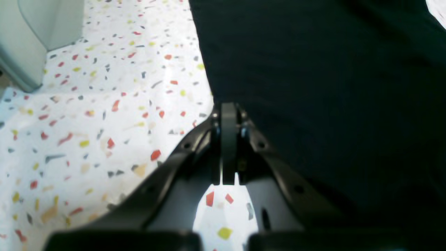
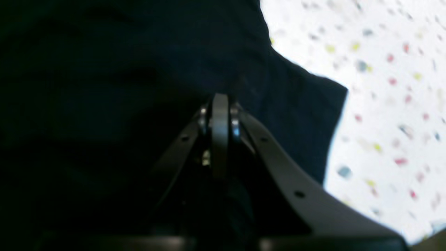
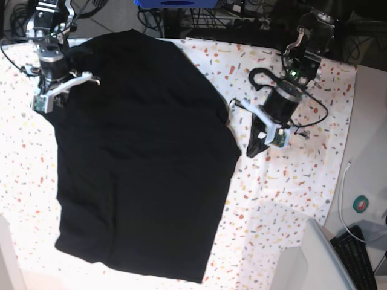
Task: Layout the t-shirt on the table in an organized manner, then fold the t-shirt properly
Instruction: 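Pinch the shirt side with the left gripper and tug it outward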
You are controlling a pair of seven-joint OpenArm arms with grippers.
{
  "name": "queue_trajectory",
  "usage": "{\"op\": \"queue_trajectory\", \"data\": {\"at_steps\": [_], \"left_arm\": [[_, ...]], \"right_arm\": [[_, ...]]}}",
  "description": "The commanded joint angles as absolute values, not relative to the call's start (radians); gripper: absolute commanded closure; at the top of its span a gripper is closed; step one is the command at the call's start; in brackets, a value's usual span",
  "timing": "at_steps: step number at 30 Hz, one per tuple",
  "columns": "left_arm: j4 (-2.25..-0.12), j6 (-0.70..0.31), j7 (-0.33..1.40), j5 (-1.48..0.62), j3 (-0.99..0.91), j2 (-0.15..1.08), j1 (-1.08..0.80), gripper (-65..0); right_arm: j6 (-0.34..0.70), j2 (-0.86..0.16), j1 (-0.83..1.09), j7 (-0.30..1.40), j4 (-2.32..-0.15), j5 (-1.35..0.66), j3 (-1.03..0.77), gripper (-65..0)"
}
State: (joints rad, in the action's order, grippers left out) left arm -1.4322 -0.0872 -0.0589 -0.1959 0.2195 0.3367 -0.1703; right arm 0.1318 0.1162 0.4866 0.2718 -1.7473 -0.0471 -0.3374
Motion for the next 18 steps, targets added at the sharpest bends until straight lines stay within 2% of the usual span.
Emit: {"op": "queue_trajectory", "data": {"at_steps": [1,5,7,9,10,12,14,16,18], "left_arm": [[-1.463,-0.093,-0.05,-0.202,0.216,0.34,-0.14,0.0],[-1.469,-0.094,0.07,-0.202,0.217,0.3,-0.067,0.0],[-1.469,-0.094,0.091,-0.202,0.217,0.272,-0.035,0.0],[-1.461,-0.094,0.101,-0.202,0.217,0.243,-0.005,0.0],[-1.457,-0.094,0.11,-0.202,0.217,0.231,0.01,-5.3],[-1.443,-0.094,0.133,-0.202,0.228,0.213,0.038,-20.1],[-1.425,-0.094,0.153,-0.202,0.271,0.209,0.07,-33.1],[-1.414,-0.093,0.156,-0.202,0.321,0.214,0.087,-41.8],[-1.425,-0.093,0.151,-0.202,0.34,0.214,0.081,-46.9]], "right_arm": [[0.13,0.114,0.49,0.254,-1.787,-0.053,-0.335,0.0],[0.13,0.114,0.516,0.292,-1.84,-0.053,-0.341,-32.3],[0.13,0.113,0.522,0.295,-1.839,-0.053,-0.344,-39.5],[0.13,0.113,0.524,0.297,-1.837,-0.053,-0.344,-39.0],[0.13,0.114,0.529,0.297,-1.837,-0.053,-0.344,-38.1],[0.13,0.114,0.542,0.297,-1.837,-0.053,-0.34,-35.9],[0.13,0.114,0.552,0.294,-1.837,-0.053,-0.338,-31.5],[0.13,0.114,0.553,0.292,-1.837,-0.053,-0.344,-24.8],[0.13,0.113,0.565,0.289,-1.848,-0.053,-0.346,-16.2]]}}
